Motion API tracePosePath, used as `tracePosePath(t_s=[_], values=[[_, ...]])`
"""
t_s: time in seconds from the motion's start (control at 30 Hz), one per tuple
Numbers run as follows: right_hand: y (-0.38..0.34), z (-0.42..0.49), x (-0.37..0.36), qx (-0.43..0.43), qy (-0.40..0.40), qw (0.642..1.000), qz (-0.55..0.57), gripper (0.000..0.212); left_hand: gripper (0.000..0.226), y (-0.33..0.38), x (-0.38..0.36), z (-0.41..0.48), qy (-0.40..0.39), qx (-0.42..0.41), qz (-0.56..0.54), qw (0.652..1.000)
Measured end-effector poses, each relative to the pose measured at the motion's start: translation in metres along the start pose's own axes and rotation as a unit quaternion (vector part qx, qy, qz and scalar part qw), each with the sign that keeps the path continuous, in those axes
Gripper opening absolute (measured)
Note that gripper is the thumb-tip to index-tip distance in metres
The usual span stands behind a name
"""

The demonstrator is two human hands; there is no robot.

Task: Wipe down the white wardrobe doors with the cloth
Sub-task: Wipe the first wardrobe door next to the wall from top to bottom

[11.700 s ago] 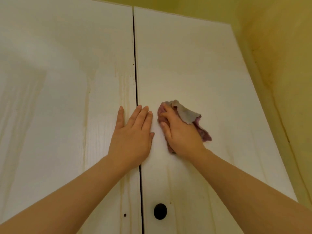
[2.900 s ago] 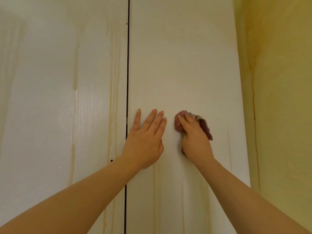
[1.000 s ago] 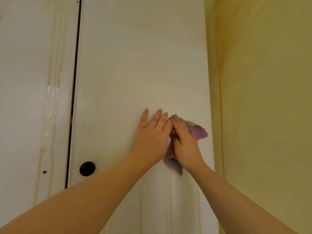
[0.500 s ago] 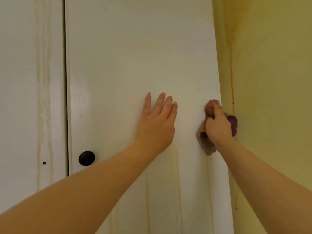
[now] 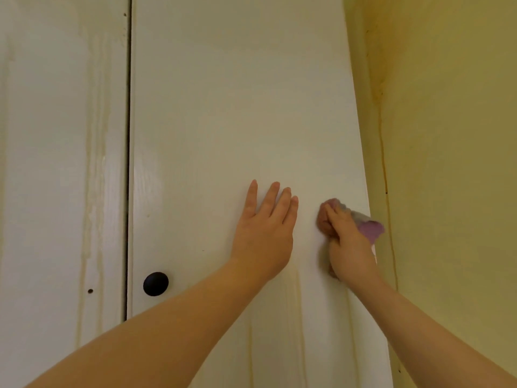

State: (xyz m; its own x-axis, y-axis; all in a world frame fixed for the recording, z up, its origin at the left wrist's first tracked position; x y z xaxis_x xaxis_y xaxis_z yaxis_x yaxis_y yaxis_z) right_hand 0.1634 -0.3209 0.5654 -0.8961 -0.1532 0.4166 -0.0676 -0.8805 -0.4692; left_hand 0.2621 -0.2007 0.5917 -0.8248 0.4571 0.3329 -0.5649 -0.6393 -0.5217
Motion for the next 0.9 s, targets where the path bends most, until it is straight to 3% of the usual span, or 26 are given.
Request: tracePosePath(t_s=[0.07,0.17,0.33,0.43,0.53,0.7,0.8,0.9], values=[[-0.001,-0.001,0.004,0.002,0.008,1.000,0.017,0.067,0.053,-0.001,0.009,0.001,-0.009,-0.001,0.004,1.000],[-0.009,-0.001,0.010,-0.052,0.017,0.998,0.020,0.069,0.059,-0.007,0.017,-0.002,-0.085,-0.023,0.000,0.996],[-0.039,-0.006,-0.010,0.064,-0.043,0.996,-0.032,0.063,0.058,-0.029,0.028,-0.018,-0.054,0.005,-0.027,0.998],[-0.053,0.002,-0.011,0.036,0.004,0.999,0.006,0.066,0.057,-0.046,0.032,-0.032,-0.075,0.037,-0.004,0.996],[-0.070,0.012,-0.021,0.010,0.029,1.000,0.000,0.073,0.054,-0.071,0.032,-0.043,-0.010,0.097,-0.007,0.995],[-0.089,-0.009,-0.051,0.170,-0.032,0.980,-0.097,0.065,0.045,-0.098,0.018,-0.066,0.081,0.101,-0.030,0.991],[-0.107,0.001,-0.037,0.109,-0.026,0.991,-0.078,0.067,0.041,-0.104,0.013,-0.076,0.165,0.094,-0.041,0.981],[-0.131,0.006,-0.040,0.075,-0.011,0.995,-0.057,0.067,0.038,-0.105,0.014,-0.085,0.191,0.109,-0.064,0.973]])
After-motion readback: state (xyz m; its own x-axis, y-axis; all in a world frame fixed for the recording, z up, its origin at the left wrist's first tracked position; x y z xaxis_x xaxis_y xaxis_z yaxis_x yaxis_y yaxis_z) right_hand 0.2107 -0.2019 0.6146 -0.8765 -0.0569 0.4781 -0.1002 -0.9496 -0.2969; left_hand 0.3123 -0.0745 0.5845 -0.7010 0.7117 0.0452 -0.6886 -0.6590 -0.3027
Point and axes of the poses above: each hand's wrist, its own z-axis towards the middle knuckle, its own x-axis out of the back of the hand, y = z × x, the point moved 1 cm from there along z, towards the middle knuckle, and after that the axes turned 8 degrees about -y, right-handed, at the moved point
